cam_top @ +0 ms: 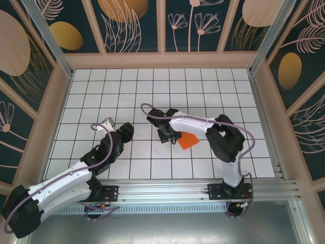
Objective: Fold a paper plane with a square sheet of paper (pick it up from the middle)
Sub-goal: Turn over the paper at the center of the table, then rotate the paper at the center of the table.
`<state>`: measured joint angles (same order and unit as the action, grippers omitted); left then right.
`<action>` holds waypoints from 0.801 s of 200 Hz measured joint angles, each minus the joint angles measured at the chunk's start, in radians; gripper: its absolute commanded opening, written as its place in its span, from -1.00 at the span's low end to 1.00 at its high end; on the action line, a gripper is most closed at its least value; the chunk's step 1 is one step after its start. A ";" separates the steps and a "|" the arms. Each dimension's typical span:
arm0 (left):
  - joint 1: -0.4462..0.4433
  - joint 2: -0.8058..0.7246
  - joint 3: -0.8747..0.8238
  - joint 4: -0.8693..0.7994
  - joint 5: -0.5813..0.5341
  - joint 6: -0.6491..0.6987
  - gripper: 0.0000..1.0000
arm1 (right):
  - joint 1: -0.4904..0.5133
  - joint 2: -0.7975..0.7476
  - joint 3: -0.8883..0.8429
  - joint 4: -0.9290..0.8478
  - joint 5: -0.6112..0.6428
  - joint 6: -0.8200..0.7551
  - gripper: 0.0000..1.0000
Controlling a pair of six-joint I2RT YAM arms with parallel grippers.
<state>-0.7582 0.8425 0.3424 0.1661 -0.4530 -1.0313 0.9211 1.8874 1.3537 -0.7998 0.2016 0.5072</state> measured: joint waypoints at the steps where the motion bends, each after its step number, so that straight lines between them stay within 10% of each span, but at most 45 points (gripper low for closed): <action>1: 0.000 0.003 0.000 0.002 0.002 0.000 0.01 | 0.000 -0.005 -0.003 0.003 0.000 -0.002 0.24; 36: 0.000 0.205 0.061 0.088 0.159 0.018 -0.07 | -0.053 -0.377 -0.227 0.180 0.007 0.013 0.97; 91: -0.031 0.546 0.277 0.159 0.319 0.021 -0.09 | -0.426 -0.705 -0.618 0.481 -0.045 0.069 0.97; 160: -0.079 0.656 0.381 0.159 0.330 -0.010 -0.01 | -0.572 -0.512 -0.676 0.729 -0.440 0.010 0.62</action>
<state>-0.8371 1.4986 0.7238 0.3248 -0.1234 -1.0412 0.3492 1.3754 0.6777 -0.0708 -0.2382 0.5175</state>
